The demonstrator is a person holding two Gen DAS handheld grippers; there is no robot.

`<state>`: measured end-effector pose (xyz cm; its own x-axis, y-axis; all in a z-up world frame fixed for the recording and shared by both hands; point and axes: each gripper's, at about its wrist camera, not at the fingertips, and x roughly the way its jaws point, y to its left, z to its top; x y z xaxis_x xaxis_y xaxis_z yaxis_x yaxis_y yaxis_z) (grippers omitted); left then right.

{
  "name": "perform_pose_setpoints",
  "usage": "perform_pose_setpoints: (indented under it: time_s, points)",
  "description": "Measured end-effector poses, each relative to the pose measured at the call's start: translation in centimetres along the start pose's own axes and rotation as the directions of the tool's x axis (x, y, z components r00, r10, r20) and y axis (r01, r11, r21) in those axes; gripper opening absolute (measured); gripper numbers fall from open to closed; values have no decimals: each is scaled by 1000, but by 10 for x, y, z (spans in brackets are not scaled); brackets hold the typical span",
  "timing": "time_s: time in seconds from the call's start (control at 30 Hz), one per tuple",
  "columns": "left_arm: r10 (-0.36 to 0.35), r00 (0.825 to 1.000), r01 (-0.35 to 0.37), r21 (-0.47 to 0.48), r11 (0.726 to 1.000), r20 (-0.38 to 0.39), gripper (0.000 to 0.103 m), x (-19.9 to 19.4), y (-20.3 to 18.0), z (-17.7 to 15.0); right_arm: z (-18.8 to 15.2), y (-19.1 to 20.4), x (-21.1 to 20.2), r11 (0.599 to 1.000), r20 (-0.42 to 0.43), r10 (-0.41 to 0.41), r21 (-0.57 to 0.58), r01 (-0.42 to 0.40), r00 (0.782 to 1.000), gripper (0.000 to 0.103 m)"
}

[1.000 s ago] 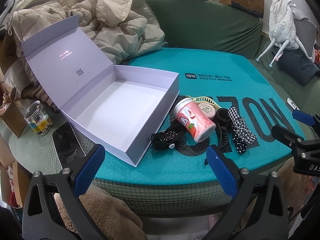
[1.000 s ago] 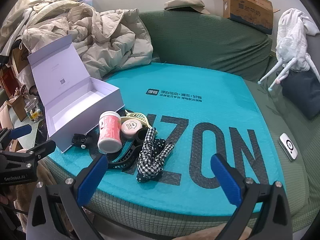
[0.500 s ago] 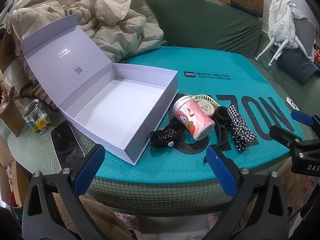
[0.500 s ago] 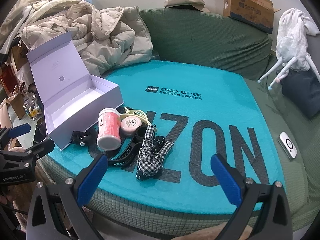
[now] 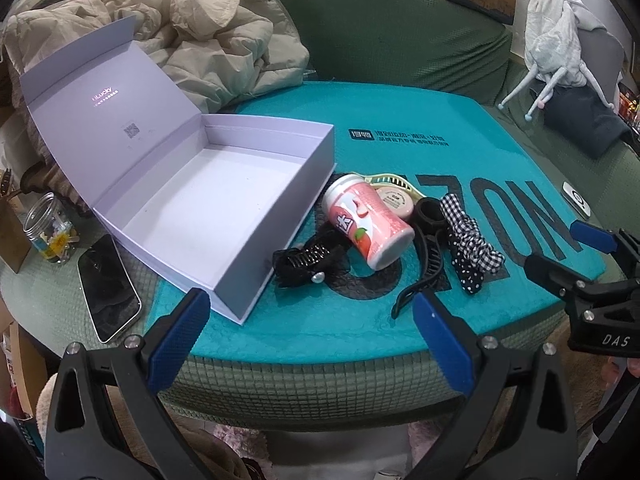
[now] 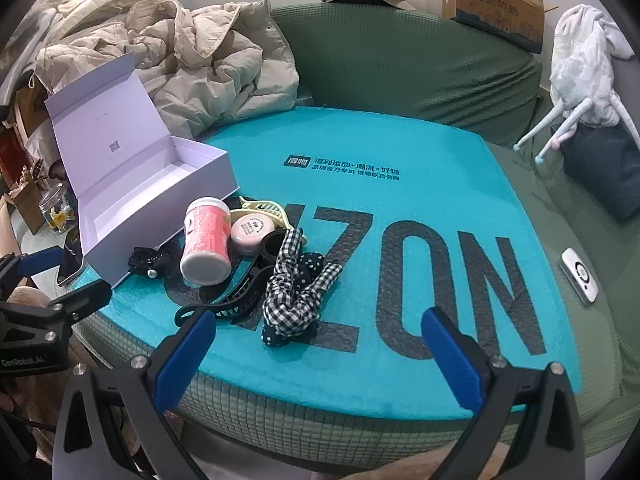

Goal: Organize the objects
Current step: 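Move both grippers toward the hair accessories beside the pink bottle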

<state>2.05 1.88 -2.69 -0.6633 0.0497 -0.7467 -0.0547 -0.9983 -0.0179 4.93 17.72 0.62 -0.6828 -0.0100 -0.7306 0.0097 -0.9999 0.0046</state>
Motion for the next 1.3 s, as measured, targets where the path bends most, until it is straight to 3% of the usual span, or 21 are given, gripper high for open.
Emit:
perform_pose_setpoints:
  time_s: [0.67,0.87,1.17,1.3]
  points:
    - [-35,998,34,-10,999,-45,102,31,1,-9,-21,3,30,999,-50,33,16,-32,998,103]
    - [-50,998,50,-3,999,-48,93,40,-3,-11,-24,1,40,998,-66,46,48,-43,997,102]
    - [-66,996,64,-46,997,-55,83,53,2,-10,-26,-1,57,995,-84,83,69,-78,993,91]
    - [-75,995,71,-65,995,-60,80,59,3,-8,-26,-3,63,994,-79,83,72,-78,993,81]
